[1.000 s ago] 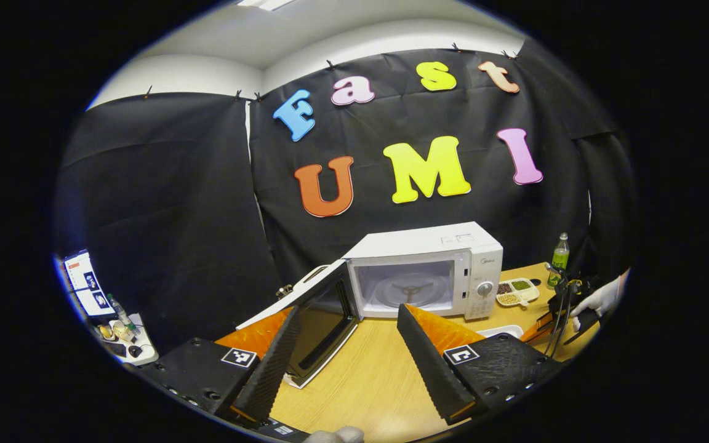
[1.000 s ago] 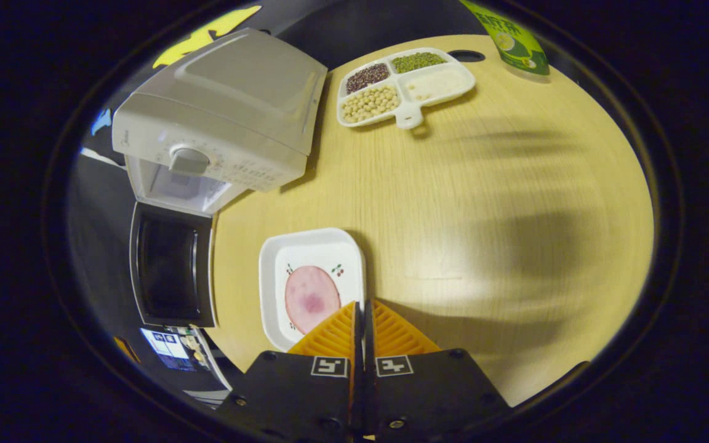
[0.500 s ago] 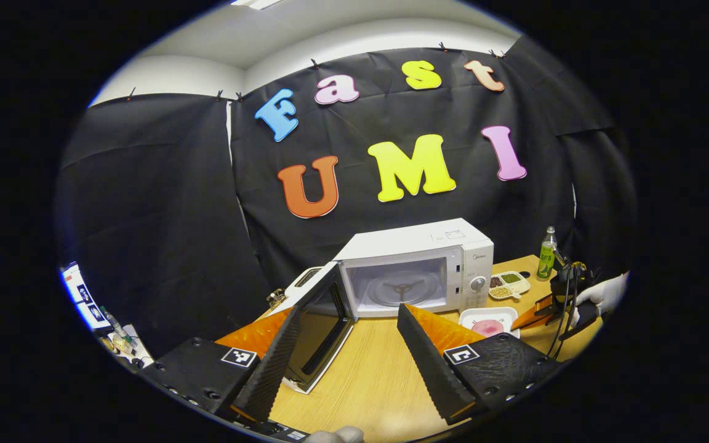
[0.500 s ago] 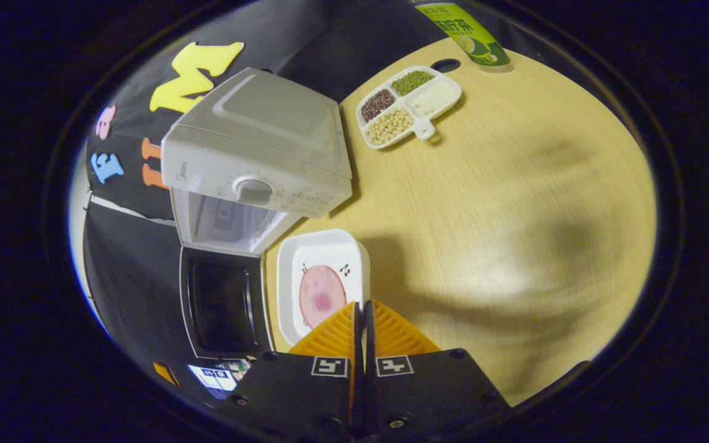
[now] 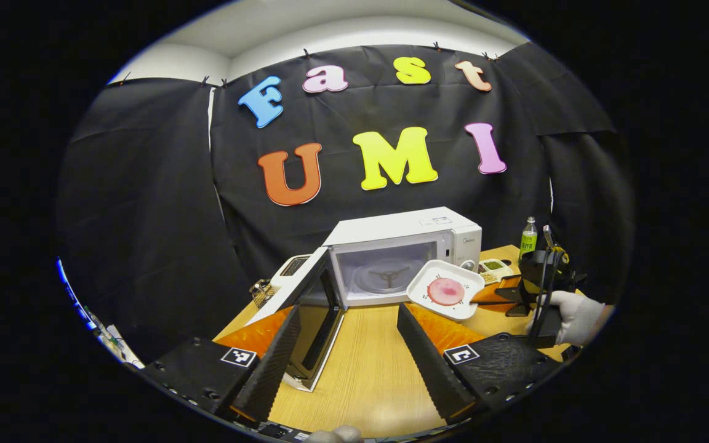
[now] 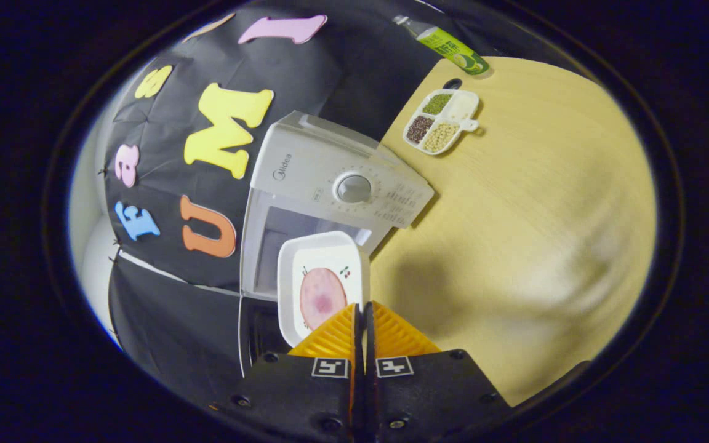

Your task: Open the microwave oven with the left hand, put the food in, and close the microwave oven.

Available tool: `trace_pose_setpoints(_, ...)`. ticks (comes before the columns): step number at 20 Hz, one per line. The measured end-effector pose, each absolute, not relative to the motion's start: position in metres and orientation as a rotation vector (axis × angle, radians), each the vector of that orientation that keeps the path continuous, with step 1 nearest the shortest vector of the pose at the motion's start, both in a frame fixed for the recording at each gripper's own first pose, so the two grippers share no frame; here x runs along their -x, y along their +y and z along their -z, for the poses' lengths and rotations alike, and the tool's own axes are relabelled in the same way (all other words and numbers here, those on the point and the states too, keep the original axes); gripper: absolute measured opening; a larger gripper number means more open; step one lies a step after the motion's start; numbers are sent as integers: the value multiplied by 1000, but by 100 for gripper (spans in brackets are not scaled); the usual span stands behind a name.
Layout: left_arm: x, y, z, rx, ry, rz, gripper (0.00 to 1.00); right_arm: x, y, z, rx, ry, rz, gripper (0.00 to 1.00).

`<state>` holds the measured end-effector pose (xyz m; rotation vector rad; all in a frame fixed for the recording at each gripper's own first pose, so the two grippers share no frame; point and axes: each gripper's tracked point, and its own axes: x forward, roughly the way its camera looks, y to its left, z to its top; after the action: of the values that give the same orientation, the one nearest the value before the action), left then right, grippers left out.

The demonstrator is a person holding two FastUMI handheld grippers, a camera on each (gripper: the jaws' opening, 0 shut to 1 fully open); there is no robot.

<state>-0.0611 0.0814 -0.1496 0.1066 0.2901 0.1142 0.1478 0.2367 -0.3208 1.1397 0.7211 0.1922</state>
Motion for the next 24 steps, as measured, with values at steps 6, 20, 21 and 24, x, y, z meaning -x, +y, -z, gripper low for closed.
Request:
trace_pose_setpoints(6,79,109,163,-121,321,-82,95,-189,290,330,-1269,555,-79,3)
trace_pose_setpoints(20,81,164,176,-138,357,-142,95,-322,356,355,-1336,448,96,3)
trace_pose_setpoints(21,81,165,178,-143,359,-145,95,-327,353,362,-1325,454,137,4)
trace_pose_setpoints(24,78,168,186,-140,369,-151,94,-337,354,373,-1329,450,187,0)
